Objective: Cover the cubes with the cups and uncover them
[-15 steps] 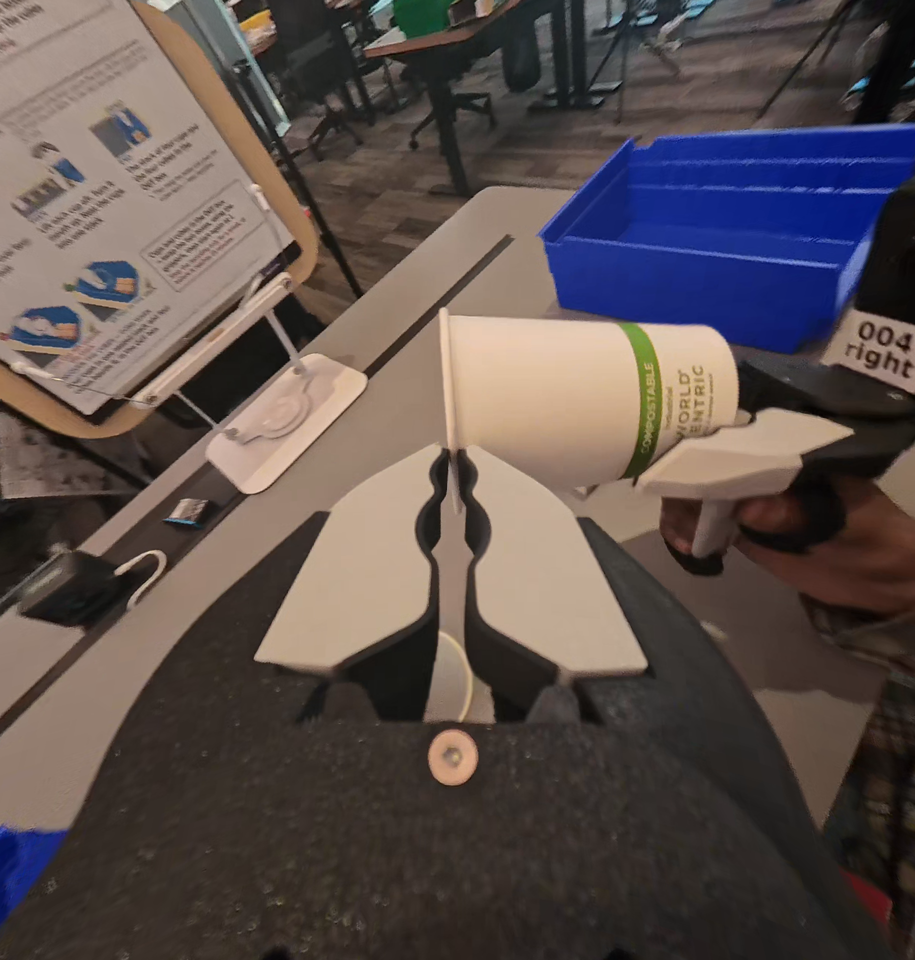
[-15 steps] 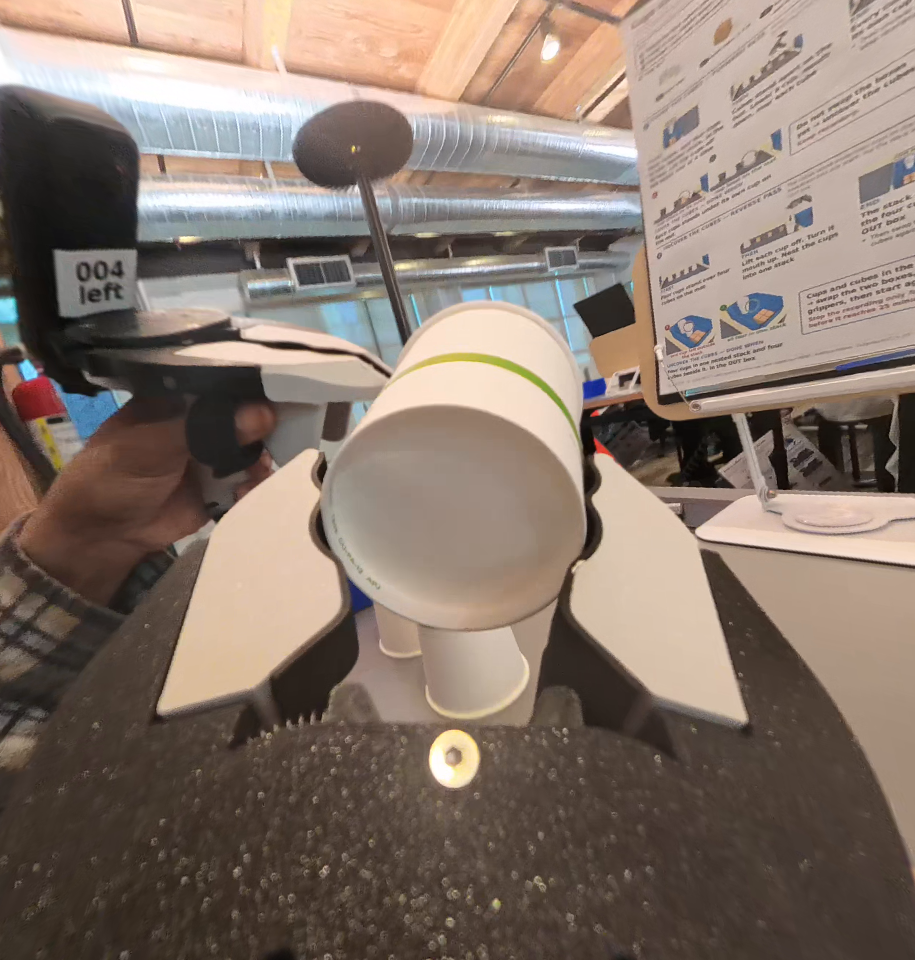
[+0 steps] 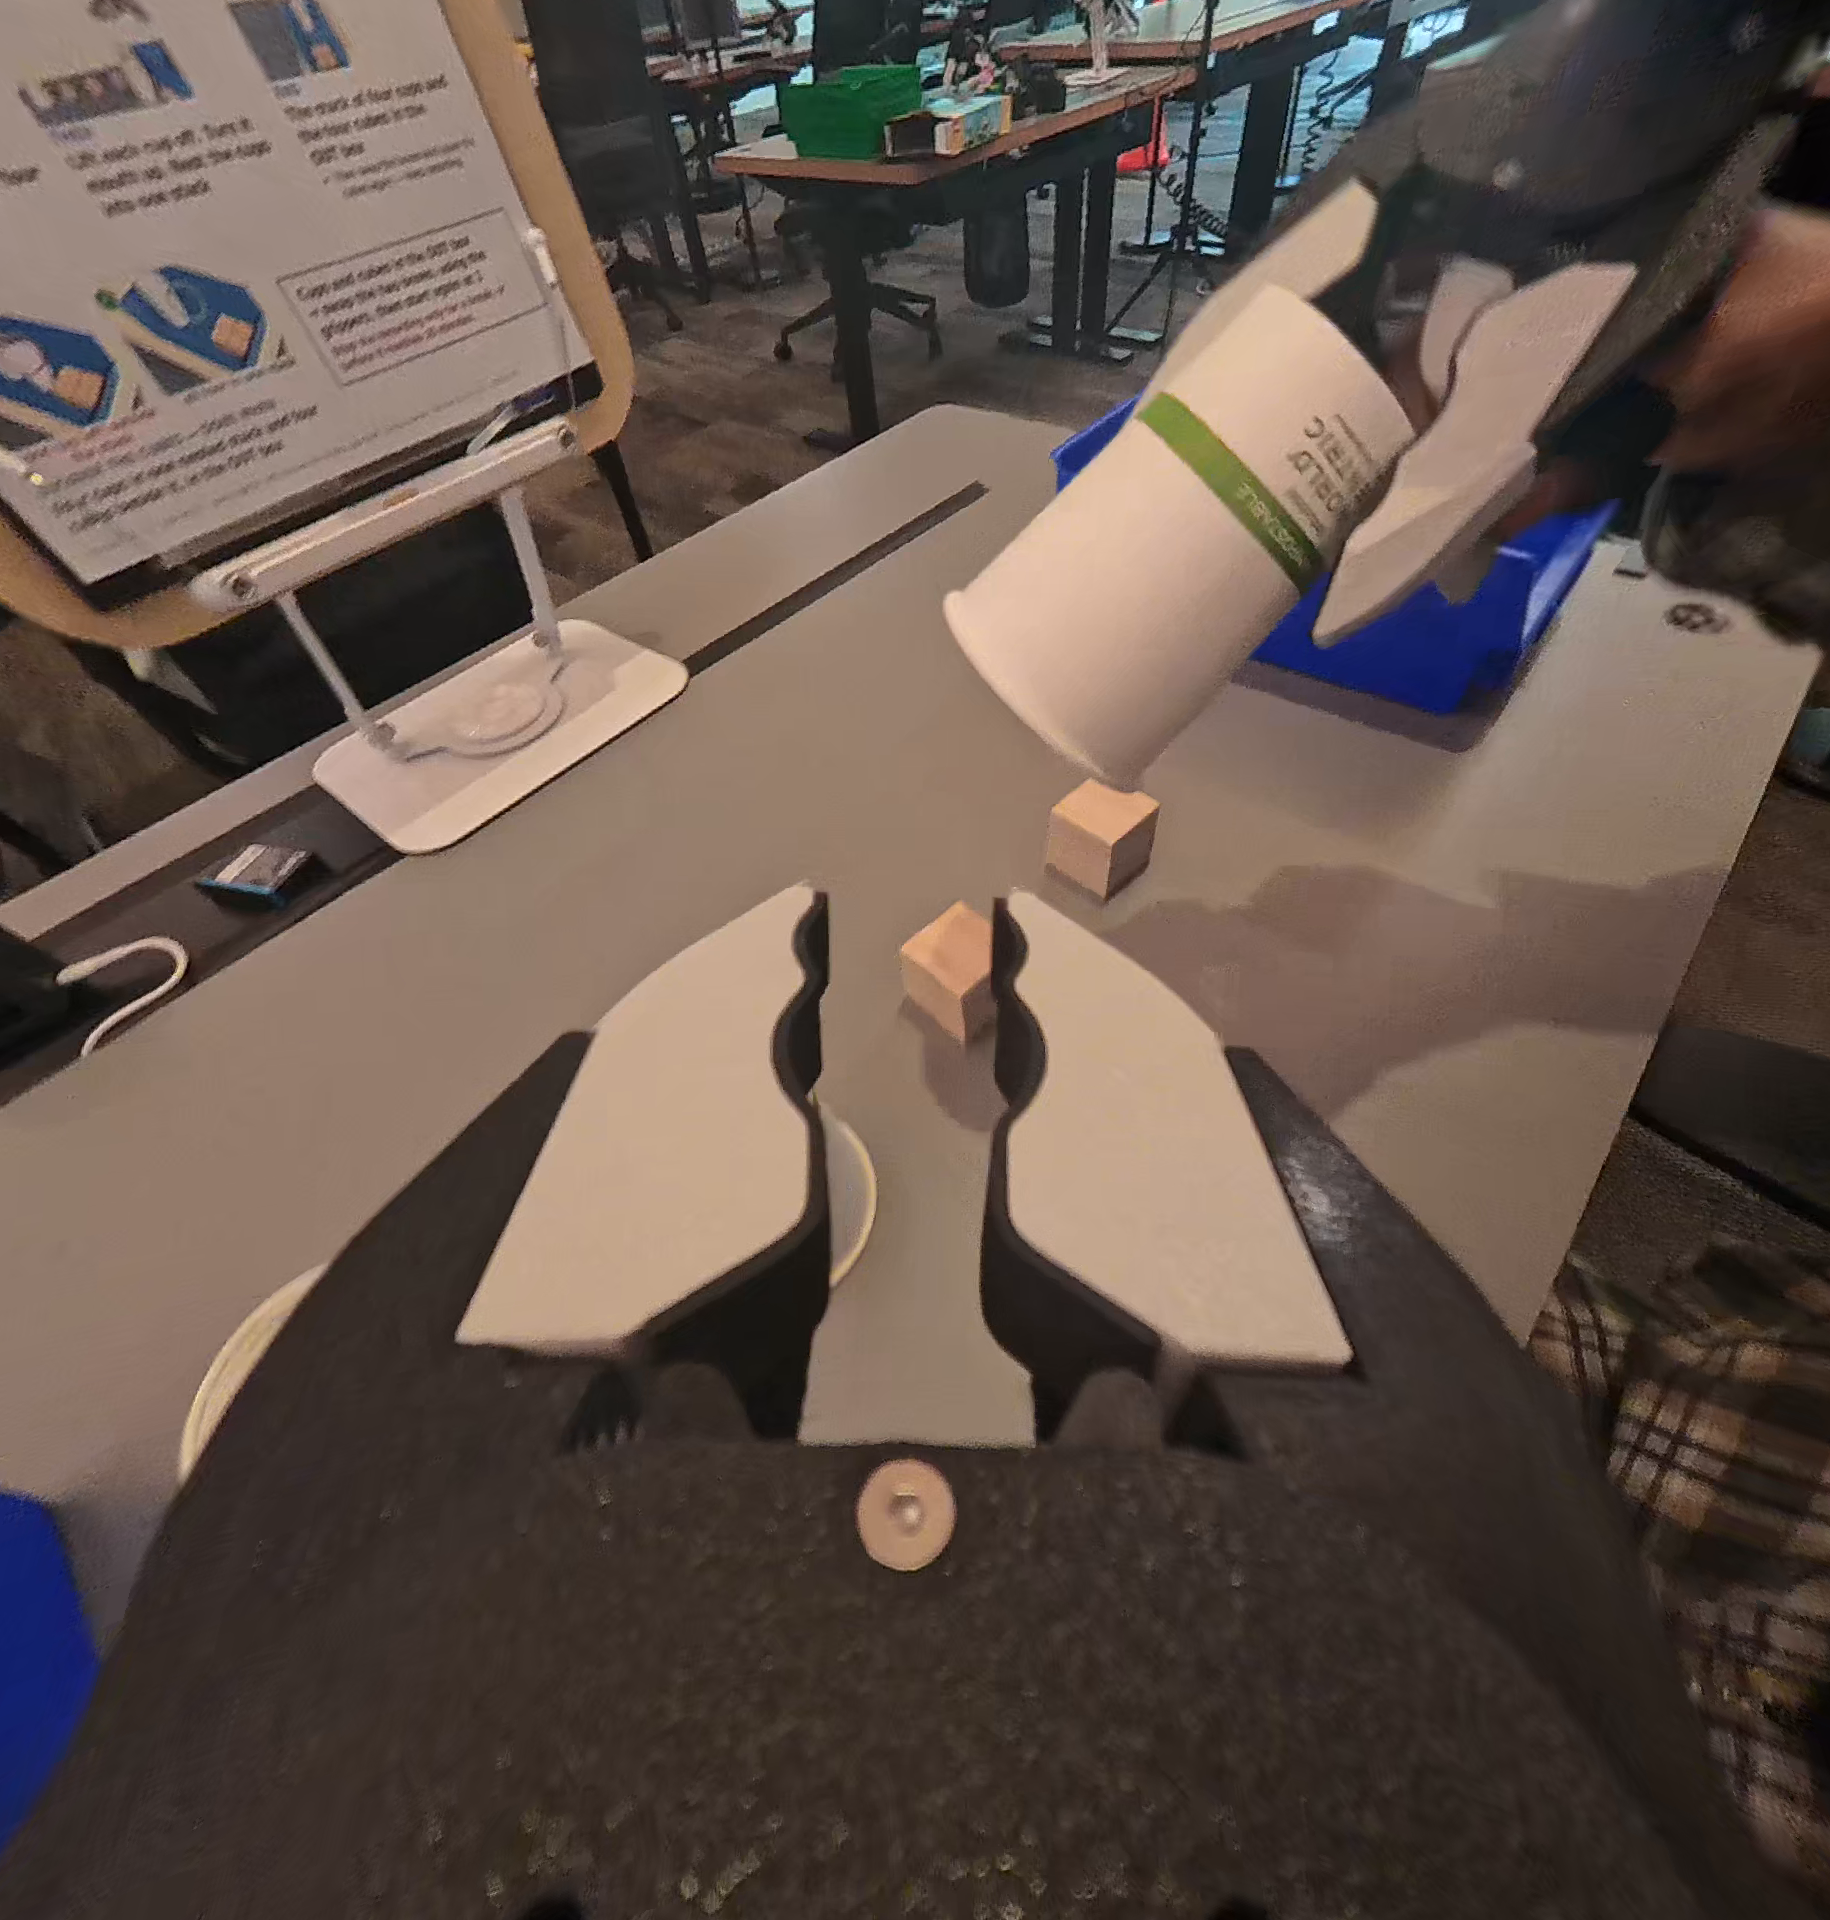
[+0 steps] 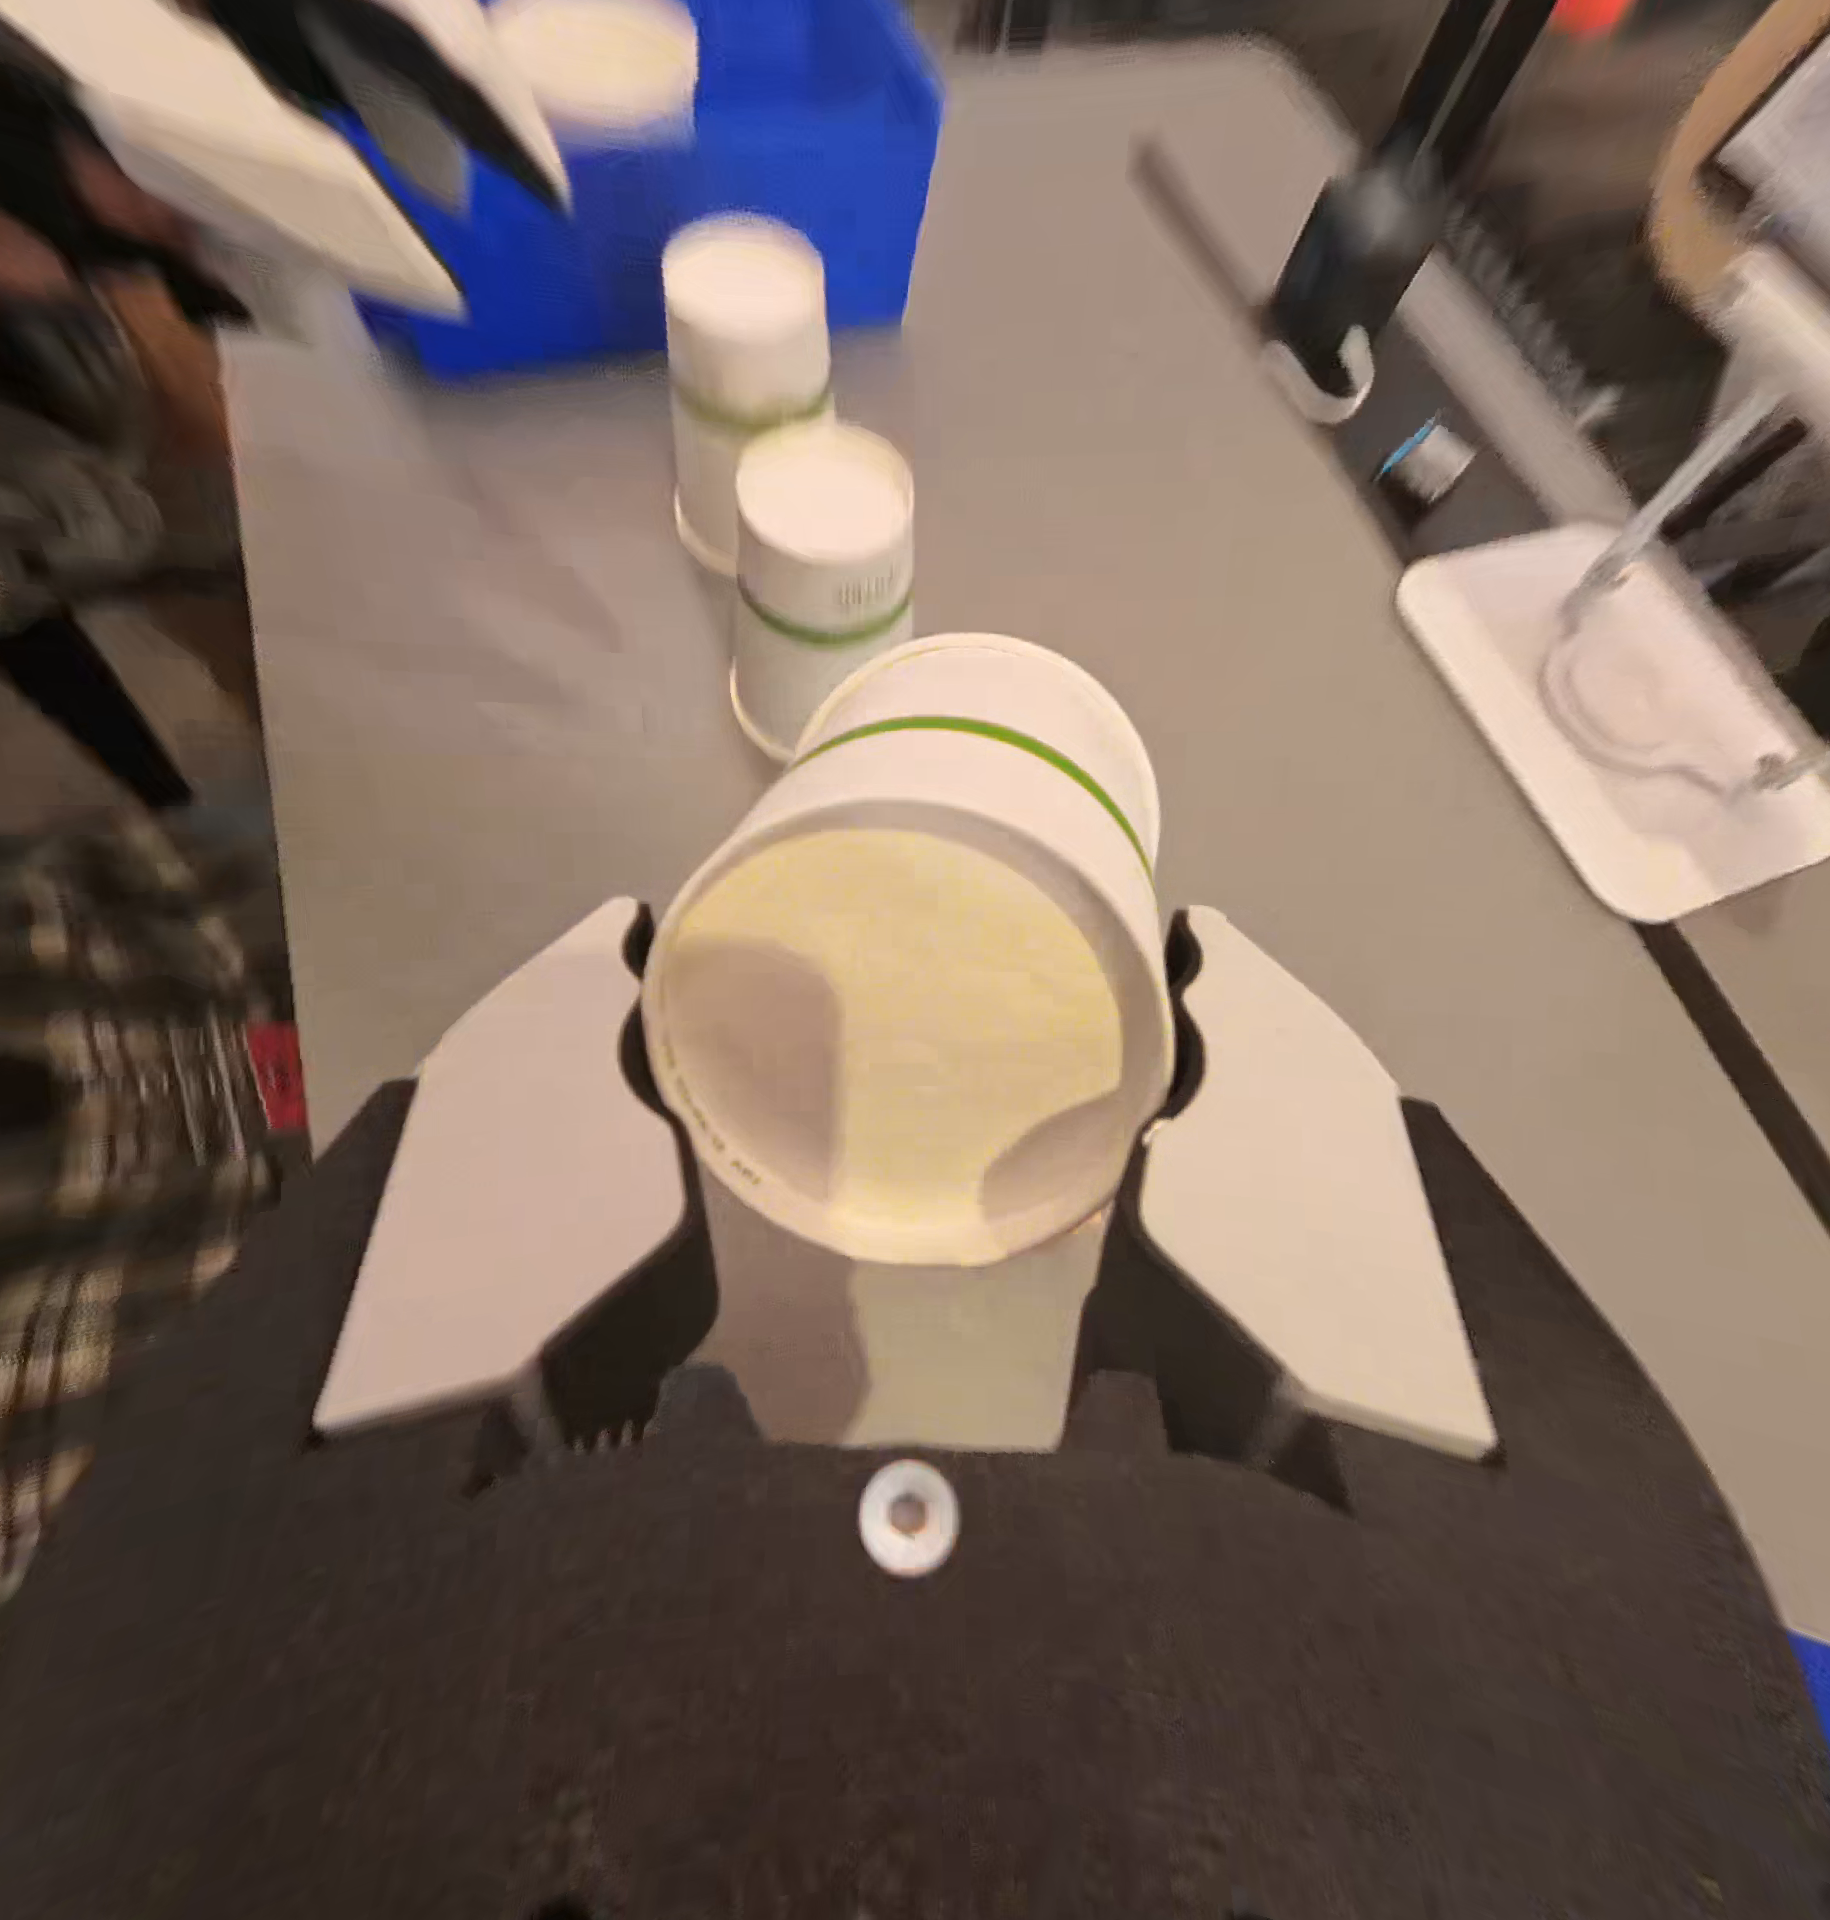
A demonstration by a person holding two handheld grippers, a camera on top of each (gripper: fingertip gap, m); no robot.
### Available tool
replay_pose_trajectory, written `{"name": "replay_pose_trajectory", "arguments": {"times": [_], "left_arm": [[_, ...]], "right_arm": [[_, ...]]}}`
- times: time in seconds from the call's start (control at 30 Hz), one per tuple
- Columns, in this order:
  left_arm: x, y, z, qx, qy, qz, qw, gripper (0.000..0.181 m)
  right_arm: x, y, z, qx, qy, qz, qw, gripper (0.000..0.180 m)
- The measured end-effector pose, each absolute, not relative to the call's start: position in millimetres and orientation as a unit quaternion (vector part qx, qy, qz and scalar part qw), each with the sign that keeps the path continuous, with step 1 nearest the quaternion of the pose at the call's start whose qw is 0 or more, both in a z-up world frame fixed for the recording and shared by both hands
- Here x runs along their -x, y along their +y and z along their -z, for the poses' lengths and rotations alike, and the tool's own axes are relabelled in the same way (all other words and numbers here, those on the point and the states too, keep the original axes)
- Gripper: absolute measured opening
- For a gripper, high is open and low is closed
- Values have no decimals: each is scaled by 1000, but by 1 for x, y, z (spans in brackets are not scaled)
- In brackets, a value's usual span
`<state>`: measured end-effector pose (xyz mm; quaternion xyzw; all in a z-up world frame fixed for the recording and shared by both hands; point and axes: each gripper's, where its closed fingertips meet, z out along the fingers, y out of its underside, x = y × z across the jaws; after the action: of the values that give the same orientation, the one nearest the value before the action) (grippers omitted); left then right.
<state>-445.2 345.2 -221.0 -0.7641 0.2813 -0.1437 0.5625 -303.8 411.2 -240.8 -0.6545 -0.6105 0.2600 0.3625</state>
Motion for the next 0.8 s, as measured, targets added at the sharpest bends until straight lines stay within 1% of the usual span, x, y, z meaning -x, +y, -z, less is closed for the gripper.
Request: {"name": "replay_pose_trajectory", "arguments": {"times": [0.13, 0.3, 0.43, 0.6, 0.77, 0.8], "left_arm": [[478, 321, 228, 771, 257, 129, 568, 35], [525, 297, 235, 789, 216, 99, 567, 43], [554, 285, 238, 799, 199, 73, 562, 47], [573, 281, 240, 805, 189, 54, 560, 47], [583, 284, 244, 811, 187, 37, 554, 47], [587, 285, 245, 814, 190, 29, 548, 48]], "right_arm": [[319, 422, 264, 661, -684, -192, 241, 91], [349, 430, 308, 651, -733, -147, 131, 92], [358, 434, 343, 647, -751, -116, 65, 91], [360, 434, 368, 644, -758, -100, 11, 91], [366, 431, 379, 639, -763, -97, -10, 92], [368, 429, 380, 639, -762, -106, -9, 97]]}}
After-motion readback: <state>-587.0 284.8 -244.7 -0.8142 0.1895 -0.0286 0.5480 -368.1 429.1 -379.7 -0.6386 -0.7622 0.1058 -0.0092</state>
